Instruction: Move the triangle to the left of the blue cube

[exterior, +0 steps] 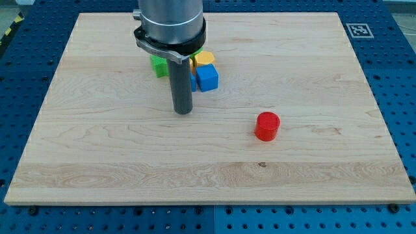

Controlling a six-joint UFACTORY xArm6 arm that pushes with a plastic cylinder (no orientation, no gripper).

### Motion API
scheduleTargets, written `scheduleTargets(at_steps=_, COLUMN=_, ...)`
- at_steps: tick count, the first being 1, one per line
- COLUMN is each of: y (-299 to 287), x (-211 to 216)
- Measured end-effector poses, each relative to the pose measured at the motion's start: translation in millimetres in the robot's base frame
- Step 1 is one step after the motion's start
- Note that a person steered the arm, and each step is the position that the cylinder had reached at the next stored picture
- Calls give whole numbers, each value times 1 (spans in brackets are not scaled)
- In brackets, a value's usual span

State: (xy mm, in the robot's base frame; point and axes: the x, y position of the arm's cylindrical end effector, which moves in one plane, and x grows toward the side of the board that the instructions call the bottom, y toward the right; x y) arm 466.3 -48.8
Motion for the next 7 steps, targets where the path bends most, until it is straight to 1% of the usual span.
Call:
scheduleTargets(at_steps=1, y=6, x=7)
scheduleTargets(at_steps=3, y=49, x=8)
scheduleTargets(at_steps=4, y=58, x=6)
scheduleTargets(at_steps=7, y=63, x=6)
